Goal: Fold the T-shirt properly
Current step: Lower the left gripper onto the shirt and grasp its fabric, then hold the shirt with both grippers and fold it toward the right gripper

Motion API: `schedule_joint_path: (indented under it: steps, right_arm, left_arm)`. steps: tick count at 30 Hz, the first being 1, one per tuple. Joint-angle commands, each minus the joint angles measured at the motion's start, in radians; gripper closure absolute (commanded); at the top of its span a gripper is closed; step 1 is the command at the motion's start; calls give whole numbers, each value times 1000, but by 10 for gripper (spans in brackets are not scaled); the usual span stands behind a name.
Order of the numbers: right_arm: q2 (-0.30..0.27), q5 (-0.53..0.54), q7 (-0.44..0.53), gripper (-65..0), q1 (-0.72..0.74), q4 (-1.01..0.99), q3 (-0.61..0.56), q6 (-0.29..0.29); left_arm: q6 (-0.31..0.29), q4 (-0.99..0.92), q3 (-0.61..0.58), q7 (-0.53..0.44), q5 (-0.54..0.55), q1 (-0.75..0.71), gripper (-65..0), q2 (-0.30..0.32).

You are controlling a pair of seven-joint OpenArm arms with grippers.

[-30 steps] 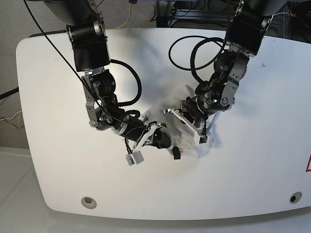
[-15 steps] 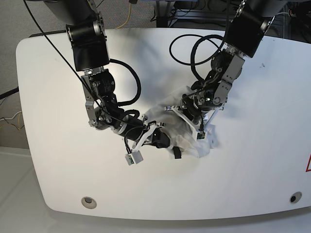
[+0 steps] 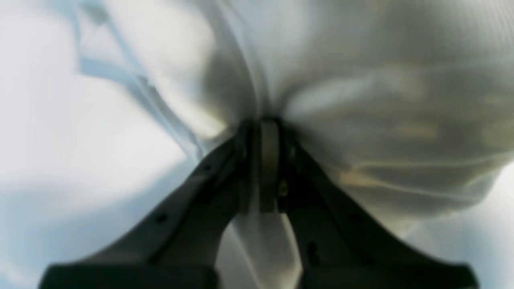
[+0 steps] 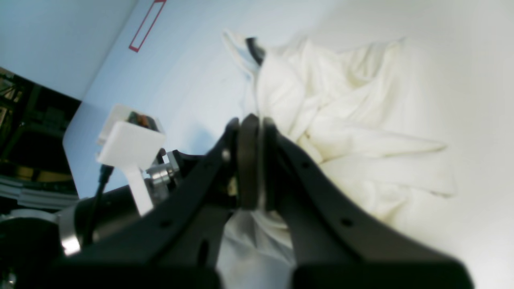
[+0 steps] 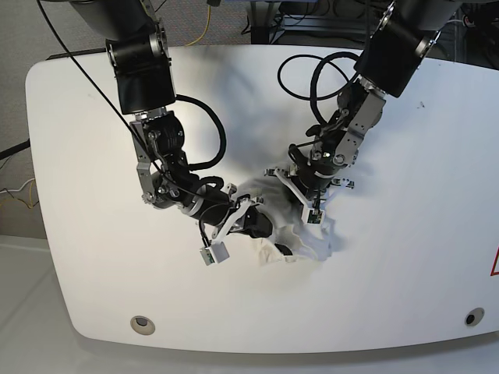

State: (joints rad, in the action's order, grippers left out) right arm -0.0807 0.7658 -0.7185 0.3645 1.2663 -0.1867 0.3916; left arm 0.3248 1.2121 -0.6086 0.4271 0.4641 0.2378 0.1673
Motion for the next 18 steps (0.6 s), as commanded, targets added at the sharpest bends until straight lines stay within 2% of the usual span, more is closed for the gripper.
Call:
schedule_joint_path:
  steps: [1, 12, 18]
  right_arm:
    - [0, 24, 17, -5, 29, 16, 3, 13]
    - [3, 22, 27, -5, 63, 10, 3, 14]
    - [5, 22, 84, -5, 101, -61, -1, 17]
  left_arm:
    - [24, -64, -21, 89, 8, -13, -25, 10]
    - [23, -61, -29, 91, 8, -15, -25, 30]
    - [23, -61, -63, 94, 11, -16, -25, 31]
